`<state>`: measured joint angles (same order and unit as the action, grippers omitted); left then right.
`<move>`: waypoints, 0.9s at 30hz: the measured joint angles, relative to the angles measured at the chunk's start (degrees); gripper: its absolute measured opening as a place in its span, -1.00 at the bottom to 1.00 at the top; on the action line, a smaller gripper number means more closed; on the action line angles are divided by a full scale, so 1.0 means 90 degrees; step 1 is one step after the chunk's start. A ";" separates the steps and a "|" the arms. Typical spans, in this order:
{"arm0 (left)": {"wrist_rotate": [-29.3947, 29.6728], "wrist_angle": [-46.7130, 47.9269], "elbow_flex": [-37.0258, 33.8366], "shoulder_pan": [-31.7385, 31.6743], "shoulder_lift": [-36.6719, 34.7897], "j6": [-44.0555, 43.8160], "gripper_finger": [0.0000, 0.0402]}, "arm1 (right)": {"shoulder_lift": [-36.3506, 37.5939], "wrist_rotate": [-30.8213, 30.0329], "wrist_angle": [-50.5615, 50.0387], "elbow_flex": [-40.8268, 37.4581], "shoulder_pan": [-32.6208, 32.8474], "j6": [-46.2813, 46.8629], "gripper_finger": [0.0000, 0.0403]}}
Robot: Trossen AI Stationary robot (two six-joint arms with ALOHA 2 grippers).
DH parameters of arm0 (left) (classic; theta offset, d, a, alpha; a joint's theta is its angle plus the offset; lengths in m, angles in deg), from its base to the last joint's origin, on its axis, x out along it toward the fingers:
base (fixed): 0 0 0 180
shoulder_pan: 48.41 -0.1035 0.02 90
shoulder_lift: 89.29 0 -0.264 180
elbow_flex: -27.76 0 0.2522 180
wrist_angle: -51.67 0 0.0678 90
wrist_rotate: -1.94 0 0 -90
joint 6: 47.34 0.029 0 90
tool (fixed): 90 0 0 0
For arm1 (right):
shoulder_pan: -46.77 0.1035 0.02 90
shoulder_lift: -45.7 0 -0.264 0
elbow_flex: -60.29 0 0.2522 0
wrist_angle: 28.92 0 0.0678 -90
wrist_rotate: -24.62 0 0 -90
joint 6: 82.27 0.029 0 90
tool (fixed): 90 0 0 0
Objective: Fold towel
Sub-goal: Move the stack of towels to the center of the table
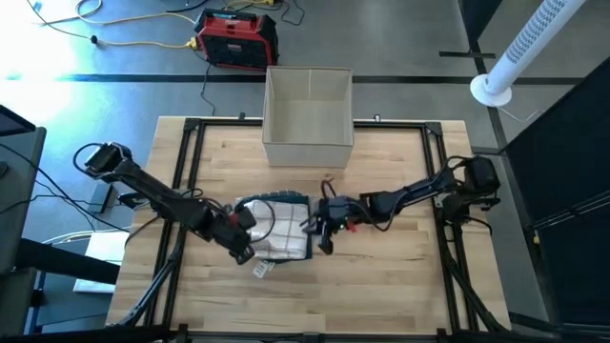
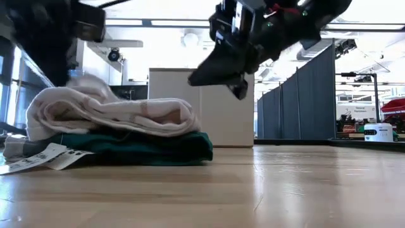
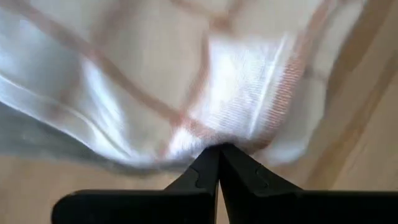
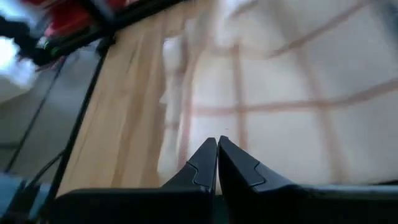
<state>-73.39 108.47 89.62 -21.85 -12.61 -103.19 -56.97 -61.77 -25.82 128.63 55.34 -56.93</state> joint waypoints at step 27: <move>0.0437 -0.0863 -0.0414 -0.1107 -0.0373 0.2083 -1.00 | -0.1207 0.0951 0.1251 0.0113 0.0118 0.0181 -1.00</move>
<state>-69.46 100.70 85.89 -31.81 -15.97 -84.44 -67.84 -53.21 -14.55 129.65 56.40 -55.30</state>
